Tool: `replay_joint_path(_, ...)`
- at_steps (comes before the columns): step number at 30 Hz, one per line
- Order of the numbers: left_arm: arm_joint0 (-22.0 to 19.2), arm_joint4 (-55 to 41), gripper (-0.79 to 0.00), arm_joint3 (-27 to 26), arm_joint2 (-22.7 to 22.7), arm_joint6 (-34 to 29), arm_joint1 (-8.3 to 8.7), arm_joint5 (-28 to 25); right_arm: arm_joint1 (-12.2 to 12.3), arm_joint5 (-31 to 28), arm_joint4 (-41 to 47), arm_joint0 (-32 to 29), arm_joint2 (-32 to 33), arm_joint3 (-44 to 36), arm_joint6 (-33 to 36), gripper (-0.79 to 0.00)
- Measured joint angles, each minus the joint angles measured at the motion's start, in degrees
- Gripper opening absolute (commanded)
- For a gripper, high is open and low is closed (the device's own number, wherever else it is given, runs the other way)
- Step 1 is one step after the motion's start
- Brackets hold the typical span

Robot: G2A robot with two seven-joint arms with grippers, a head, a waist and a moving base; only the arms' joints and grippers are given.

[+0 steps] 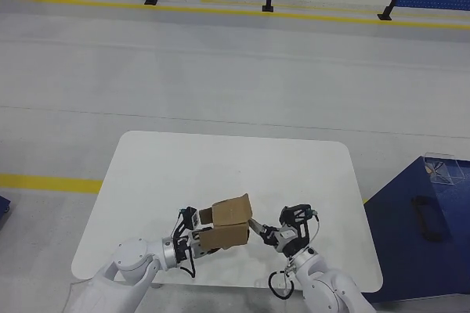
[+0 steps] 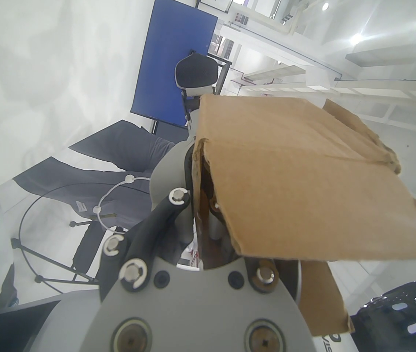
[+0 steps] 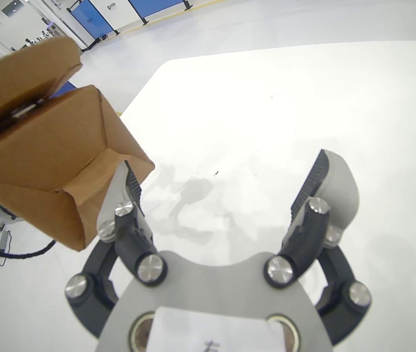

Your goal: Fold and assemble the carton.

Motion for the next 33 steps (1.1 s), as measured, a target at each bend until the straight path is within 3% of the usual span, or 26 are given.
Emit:
replay_joint_path(10, -0.49, 0.02, -0.785, 0.62, 0.32, 0.10, -0.14, 0.09, -0.23, -0.03, 1.70, 0.42, 0.17, -0.23, -2.21, 0.000)
replay_joint_path(13, -0.53, -0.16, -0.785, 0.81, 0.27, 0.13, -0.17, 0.06, -0.26, 0.30, 4.29, 0.39, 2.64, 0.11, -5.93, 0.000)
replay_joint_path(16, -0.54, -0.70, -0.785, 1.34, 0.18, 0.02, -0.21, -0.03, -0.46, 2.23, 4.30, -0.33, 5.62, 0.82, -15.28, 0.000)
replay_joint_path(22, -1.05, -1.64, -0.785, 2.11, 0.64, 0.36, -0.49, -0.02, -0.70, 2.79, 10.75, -0.91, 11.87, 1.66, -26.49, 0.000)
replay_joint_path(26, -1.80, -2.97, -0.785, 2.36, 1.51, 2.04, -1.01, -0.59, -0.70, 3.24, 11.08, -0.19, 15.31, 2.22, -30.40, 0.000)
replay_joint_path(33, -3.06, -6.63, -0.785, 3.69, 2.09, 5.65, -1.87, -2.02, -0.71, 2.69, 11.40, -0.10, 15.40, 2.26, -30.61, 0.000)
